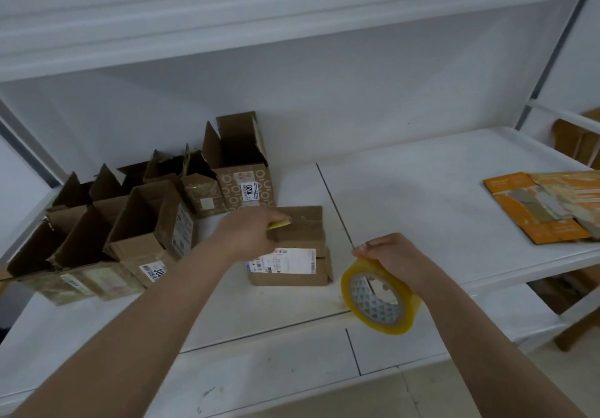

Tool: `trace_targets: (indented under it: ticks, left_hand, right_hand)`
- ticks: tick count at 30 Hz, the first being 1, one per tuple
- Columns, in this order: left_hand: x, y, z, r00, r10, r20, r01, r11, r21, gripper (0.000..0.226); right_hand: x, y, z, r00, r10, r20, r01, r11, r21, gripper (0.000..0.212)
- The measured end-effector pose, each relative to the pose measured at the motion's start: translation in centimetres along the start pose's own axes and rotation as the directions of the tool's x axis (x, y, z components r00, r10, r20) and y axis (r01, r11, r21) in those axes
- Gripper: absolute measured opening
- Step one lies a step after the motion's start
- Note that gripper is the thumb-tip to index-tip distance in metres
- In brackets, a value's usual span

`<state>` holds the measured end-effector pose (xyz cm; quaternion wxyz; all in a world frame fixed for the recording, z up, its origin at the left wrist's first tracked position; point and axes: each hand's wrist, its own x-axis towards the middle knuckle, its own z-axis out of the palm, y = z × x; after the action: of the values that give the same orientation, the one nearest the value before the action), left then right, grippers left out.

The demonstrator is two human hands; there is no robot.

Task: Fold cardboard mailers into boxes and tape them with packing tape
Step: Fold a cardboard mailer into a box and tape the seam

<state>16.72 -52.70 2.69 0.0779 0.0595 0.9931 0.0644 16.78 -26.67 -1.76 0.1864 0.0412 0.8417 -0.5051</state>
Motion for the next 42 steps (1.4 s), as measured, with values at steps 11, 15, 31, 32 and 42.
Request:
trace_targets:
  ticks: [11, 15, 31, 32, 42]
  left_hand:
    - [0.5, 8.0, 5.1, 0.919, -0.209, -0.335, 0.204, 0.978, -0.049, 0.058]
    - [-0.4, 5.9, 5.4, 0.953, -0.134, -0.273, 0.126, 0.991, -0.049, 0.051]
    - [-4.4, 0.1, 2.8, 0.900, -0.224, -0.374, 0.017, 0.875, -0.484, 0.028]
    - [-4.5, 0.2, 2.7, 0.892, -0.231, -0.388, 0.001, 0.860, -0.510, 0.027]
    - [-4.2, 5.4, 3.1, 0.970, -0.189, -0.150, 0.002, 0.630, -0.777, 0.081]
  right_hand:
    - [-0.3, -0.5, 0.0, 1.000, 0.005, 0.015, -0.005, 0.999, 0.035, 0.013]
    - [-0.7, -0.5, -0.3, 0.999, -0.002, 0.047, 0.000, 0.999, 0.044, 0.013]
    - [-2.2, -3.8, 1.0, 0.982, -0.084, 0.167, 0.096, 0.993, -0.066, 0.017]
    - [-2.3, -3.9, 1.0, 0.982, -0.086, 0.169, 0.099, 0.993, -0.071, 0.017]
    - [-2.9, -4.1, 1.6, 0.973, -0.126, 0.194, 0.131, 0.991, -0.016, 0.017]
